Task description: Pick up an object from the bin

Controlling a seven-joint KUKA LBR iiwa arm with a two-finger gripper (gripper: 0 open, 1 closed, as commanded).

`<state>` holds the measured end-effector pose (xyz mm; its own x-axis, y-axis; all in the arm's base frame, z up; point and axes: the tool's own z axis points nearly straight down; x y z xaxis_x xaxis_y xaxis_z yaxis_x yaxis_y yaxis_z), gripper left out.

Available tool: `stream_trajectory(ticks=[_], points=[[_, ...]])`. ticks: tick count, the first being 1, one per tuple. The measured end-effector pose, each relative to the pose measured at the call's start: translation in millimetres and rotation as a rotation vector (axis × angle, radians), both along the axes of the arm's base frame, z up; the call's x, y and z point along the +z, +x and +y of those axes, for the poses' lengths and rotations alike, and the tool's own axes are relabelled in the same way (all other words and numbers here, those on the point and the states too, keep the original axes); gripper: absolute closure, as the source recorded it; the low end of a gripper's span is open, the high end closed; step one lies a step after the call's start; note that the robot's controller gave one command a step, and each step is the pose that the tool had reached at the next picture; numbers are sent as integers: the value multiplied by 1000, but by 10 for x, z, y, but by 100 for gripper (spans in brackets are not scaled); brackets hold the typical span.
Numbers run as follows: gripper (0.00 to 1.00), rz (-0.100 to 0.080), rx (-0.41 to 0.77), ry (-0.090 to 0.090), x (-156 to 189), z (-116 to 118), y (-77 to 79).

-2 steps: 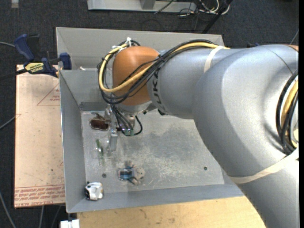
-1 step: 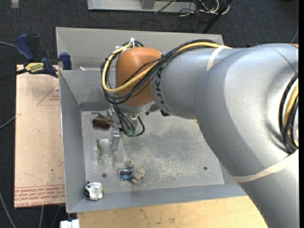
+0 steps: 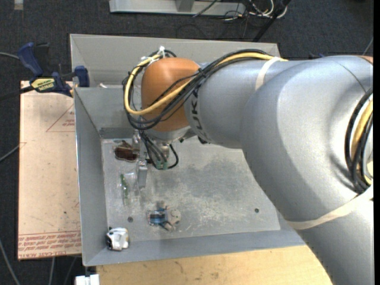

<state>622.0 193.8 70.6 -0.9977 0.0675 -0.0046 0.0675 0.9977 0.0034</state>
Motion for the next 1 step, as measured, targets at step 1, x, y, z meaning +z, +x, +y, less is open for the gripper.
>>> stream_trajectory(ticks=[1], points=[[100,-4,-13,5,21,-38,-9]])
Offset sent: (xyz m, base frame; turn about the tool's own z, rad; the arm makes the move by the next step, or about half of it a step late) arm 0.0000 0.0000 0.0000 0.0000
